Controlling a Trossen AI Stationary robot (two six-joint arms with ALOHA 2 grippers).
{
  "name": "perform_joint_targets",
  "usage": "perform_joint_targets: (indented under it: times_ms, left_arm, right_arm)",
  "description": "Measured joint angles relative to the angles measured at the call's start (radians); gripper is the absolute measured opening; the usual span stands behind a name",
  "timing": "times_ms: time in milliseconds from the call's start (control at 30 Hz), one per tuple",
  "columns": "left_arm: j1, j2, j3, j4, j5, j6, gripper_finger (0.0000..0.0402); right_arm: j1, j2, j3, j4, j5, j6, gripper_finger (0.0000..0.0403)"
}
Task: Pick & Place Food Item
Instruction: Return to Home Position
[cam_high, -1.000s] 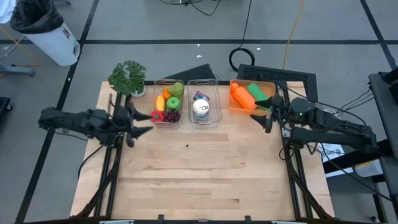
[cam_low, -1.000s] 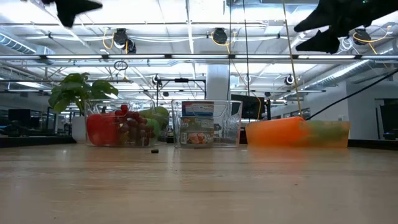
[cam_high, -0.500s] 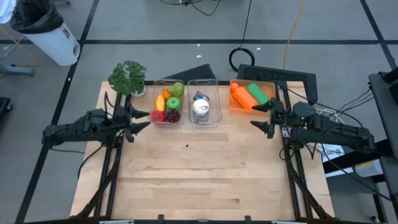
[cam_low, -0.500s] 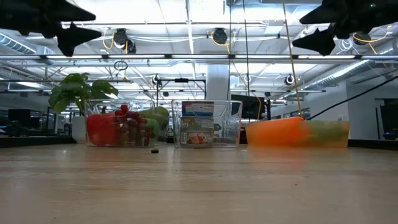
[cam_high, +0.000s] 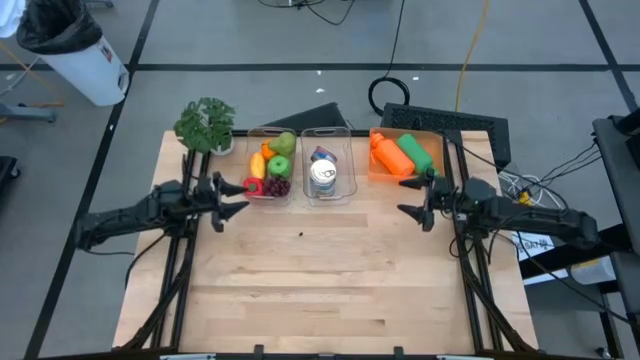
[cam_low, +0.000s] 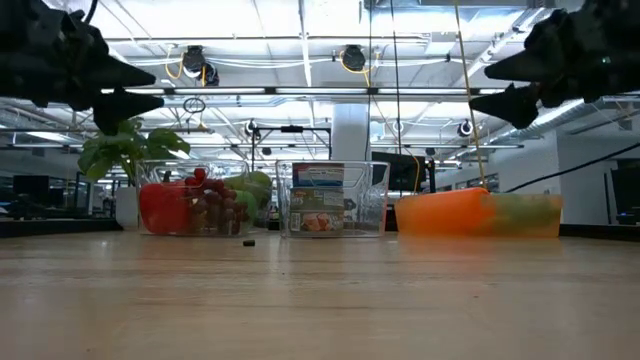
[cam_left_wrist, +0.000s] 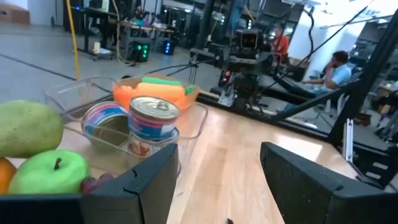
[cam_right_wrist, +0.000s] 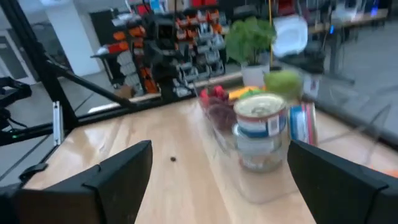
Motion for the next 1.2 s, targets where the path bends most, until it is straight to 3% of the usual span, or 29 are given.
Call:
perform_joint_targets:
  times_ms: [167, 467, 767, 1200]
  left_arm:
    - [0.02, 0.0, -0.038, 0.03, 0.015, -0.01, 0.0243]
    - [0.027, 0.0, -0.045, 0.037, 0.009, -0.021, 0.0243]
    - [0.026, 0.001, -0.045, 0.036, 0.032, -0.019, 0.0243]
    - [0.026, 0.001, -0.046, 0.037, 0.025, -0.018, 0.0243]
  right_arm:
    - [0.0, -0.027, -0.09, 0.116, -0.002, -0.016, 0.0357]
    - [0.001, -0.059, -0.11, 0.078, -0.03, -0.04, 0.0357]
    - [0.004, -0.274, -0.111, -0.085, -0.084, -0.068, 0.0357]
    - [0.008, -0.268, -0.196, 0.005, -0.029, -0.105, 0.0357]
